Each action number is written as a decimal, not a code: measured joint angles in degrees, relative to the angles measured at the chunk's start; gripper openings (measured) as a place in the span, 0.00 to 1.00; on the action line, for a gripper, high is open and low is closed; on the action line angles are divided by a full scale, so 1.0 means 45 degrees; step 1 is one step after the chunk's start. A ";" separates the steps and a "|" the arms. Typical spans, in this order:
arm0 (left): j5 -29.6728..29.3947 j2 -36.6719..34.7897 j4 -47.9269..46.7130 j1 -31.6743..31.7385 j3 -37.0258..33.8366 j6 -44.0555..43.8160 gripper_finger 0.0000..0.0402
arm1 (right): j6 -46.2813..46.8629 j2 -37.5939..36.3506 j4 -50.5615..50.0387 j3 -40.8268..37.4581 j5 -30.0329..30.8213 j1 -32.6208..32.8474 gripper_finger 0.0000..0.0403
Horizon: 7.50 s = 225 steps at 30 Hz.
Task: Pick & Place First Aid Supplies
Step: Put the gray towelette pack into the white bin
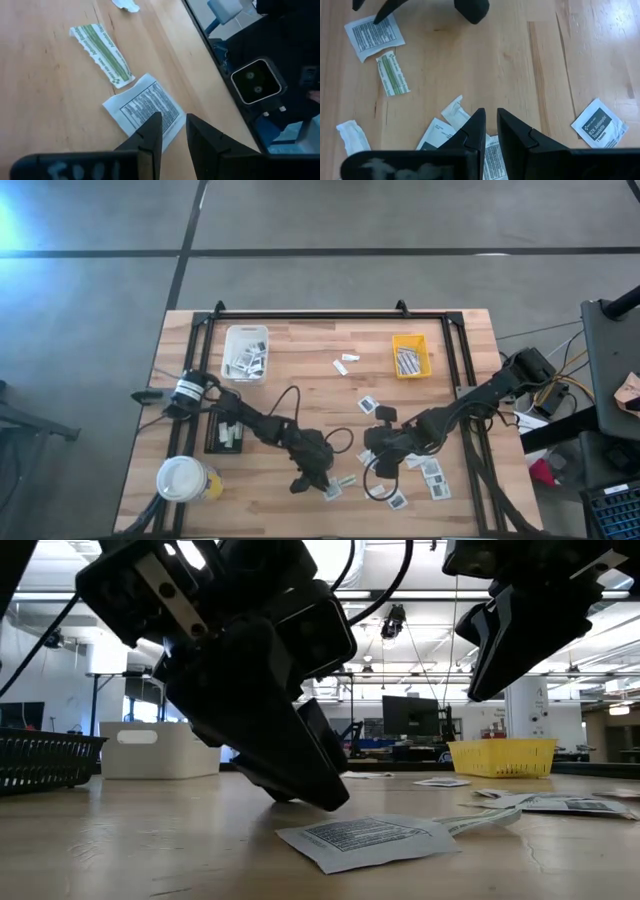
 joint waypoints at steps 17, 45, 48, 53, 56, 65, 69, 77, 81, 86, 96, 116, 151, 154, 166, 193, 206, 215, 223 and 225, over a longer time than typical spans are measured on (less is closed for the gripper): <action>-0.0389 -0.0009 -0.1434 0.0322 0.0030 -0.0172 0.20 | -0.0007 0.0000 0.0015 -0.0015 0.0000 -0.0004 0.11; -0.4998 -0.0043 -0.4734 0.0349 -0.0035 0.1097 0.20 | -0.0063 0.0000 0.0130 -0.0015 0.0004 0.0001 0.11; -0.5615 -0.0043 -0.4741 0.0510 -0.0033 0.0899 0.20 | -0.0301 0.0000 0.0167 -0.0015 0.0007 0.0001 0.11; -0.6057 -0.0043 -0.4739 0.1036 -0.0033 -0.0522 0.20 | -0.1311 0.0000 0.0339 -0.0015 0.0010 0.0001 0.11; -0.6062 -0.0043 -0.4681 0.1379 -0.0033 -0.1962 0.20 | -0.2241 0.0000 0.0806 -0.0146 0.0004 0.0001 0.11; -0.6285 -0.0105 -0.4077 0.1672 -0.0053 -0.3622 0.20 | -0.4732 0.0000 0.1604 -0.0466 0.0000 -0.0004 0.11; -0.7140 -0.0692 -0.3425 0.1439 -0.0043 -0.2385 0.20 | -0.4792 0.0000 0.1598 -0.0466 -0.0005 -0.0004 0.11; -0.8042 -0.2177 -0.3839 0.1095 -0.0114 0.0140 0.20 | -0.5494 0.0022 0.1873 -0.0770 -0.0034 -0.0004 0.11; -0.7978 -0.2202 -0.3791 0.0849 -0.0089 0.1341 0.20 | -0.5934 0.0290 0.2726 -0.1010 -0.0049 -0.0004 0.11; -0.7961 -0.2151 -0.3817 0.0632 -0.0063 0.3095 0.20 | -0.6130 0.1042 0.3294 -0.1069 -0.0044 -0.0033 0.11; -0.8609 -0.2160 -0.4227 0.0681 -0.0063 0.3897 0.02 | -0.6020 0.2085 0.3355 -0.0715 -0.0034 -0.0052 0.11; -0.9374 -0.1388 -0.3976 0.1022 -0.0024 0.3327 0.00 | -0.8757 0.2844 0.5066 -0.0583 -0.0016 -0.0967 0.11; -0.6724 -0.1271 -0.5043 0.1977 -0.0004 -0.4105 0.00 | -1.3676 0.5115 0.4967 0.0472 0.3011 -0.0567 0.24; -0.6430 -0.1271 -0.5067 0.2152 -0.0019 -0.4554 0.00 | -1.3431 0.5228 0.4962 0.0463 0.2995 -0.0587 0.25; -0.6198 -0.1267 -0.4617 0.2124 -0.0048 -0.5502 0.00 | -1.3403 0.5275 0.5269 0.0427 0.3549 -0.0737 0.25; -0.5765 -0.1242 -0.3868 0.2055 -0.0048 -0.4819 0.00 | -1.1478 0.5226 0.4200 0.1064 0.4230 -0.0650 0.11; -0.7315 -0.2491 -0.4880 0.2063 -0.0077 -0.1480 0.00 | -1.0955 0.5168 0.3854 0.1061 0.4250 -0.0586 0.02; -0.7815 -0.3778 -0.5757 0.1249 -0.0063 0.2821 0.00 | -0.9070 0.3849 0.1400 0.1020 0.4247 -0.0572 0.02; -0.8670 -0.4118 -0.5450 0.0628 -0.0043 0.4068 0.00 | -0.6292 0.1792 -0.0127 0.0991 0.3244 -0.0572 0.02; -0.8670 -0.4118 -0.5300 0.0623 -0.0043 0.4068 0.00 | -0.5517 0.1330 -0.0146 0.0952 0.2716 -0.0572 0.02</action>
